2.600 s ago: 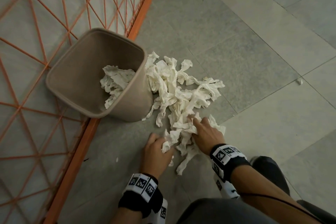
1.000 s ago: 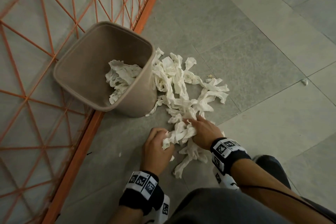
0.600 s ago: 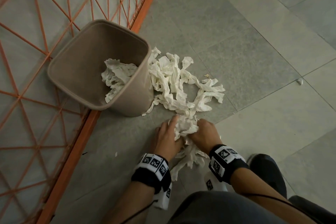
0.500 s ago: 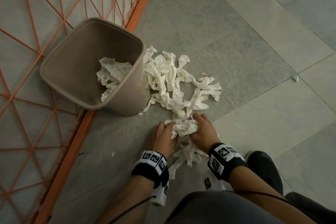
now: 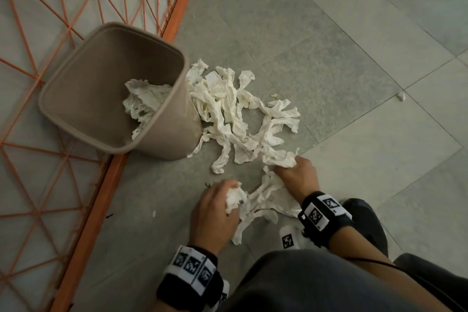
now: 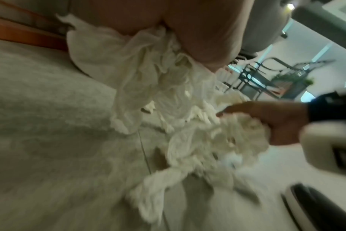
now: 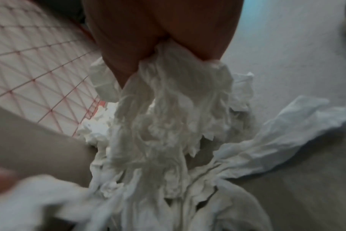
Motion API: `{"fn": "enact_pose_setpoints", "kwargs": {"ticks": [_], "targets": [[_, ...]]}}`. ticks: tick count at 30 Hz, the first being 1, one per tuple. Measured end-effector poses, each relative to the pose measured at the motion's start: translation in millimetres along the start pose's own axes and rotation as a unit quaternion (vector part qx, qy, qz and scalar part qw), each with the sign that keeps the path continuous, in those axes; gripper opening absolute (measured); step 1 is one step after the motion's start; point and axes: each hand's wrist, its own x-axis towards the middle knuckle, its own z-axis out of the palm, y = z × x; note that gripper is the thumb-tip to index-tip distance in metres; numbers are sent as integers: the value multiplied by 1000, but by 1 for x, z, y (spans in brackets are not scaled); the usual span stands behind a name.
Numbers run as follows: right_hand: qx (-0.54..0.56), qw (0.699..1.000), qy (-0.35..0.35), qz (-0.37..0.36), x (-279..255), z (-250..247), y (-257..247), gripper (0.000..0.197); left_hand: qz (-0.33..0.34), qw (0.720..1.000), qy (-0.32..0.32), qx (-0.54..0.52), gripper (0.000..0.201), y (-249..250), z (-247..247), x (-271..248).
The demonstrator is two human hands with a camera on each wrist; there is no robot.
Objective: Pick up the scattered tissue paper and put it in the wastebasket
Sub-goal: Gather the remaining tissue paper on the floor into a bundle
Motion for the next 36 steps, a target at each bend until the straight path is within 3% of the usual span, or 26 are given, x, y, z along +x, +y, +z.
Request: {"fn": "enact_pose_setpoints", "kwargs": {"ticks": [4,6,10,15,17,19,24,27,32,36], "targets": [[8,998,48,-43,4,-1,8,9,-29,976,-171,131,67,-1,46,-7],[-32,996,51,-62,6,-2,14,12,-35,965,-199,164,62,-7,61,-8],[-66,992,19,-101,-7,-1,20,22,-11,982,-137,130,32,-18,65,-7],[-202,972,-109,-50,-23,6,42,83,-68,997,-34,14,23,-20,31,3],[-278,950,-128,-68,-28,11,52,77,-70,997,12,6,21,-18,15,12],[-305,941,-115,-87,-30,14,61,58,-88,996,25,4,30,-14,5,27],[-276,952,-107,-72,-26,16,64,40,-144,987,-32,58,67,-20,12,71],[-227,967,-60,-96,-22,14,56,22,-162,982,-45,89,52,-26,22,81],[-118,984,22,-134,-8,11,28,2,-130,990,28,49,18,-23,11,70],[-68,992,21,-109,-1,3,-6,19,-92,986,133,-42,23,-20,-21,49]]}}
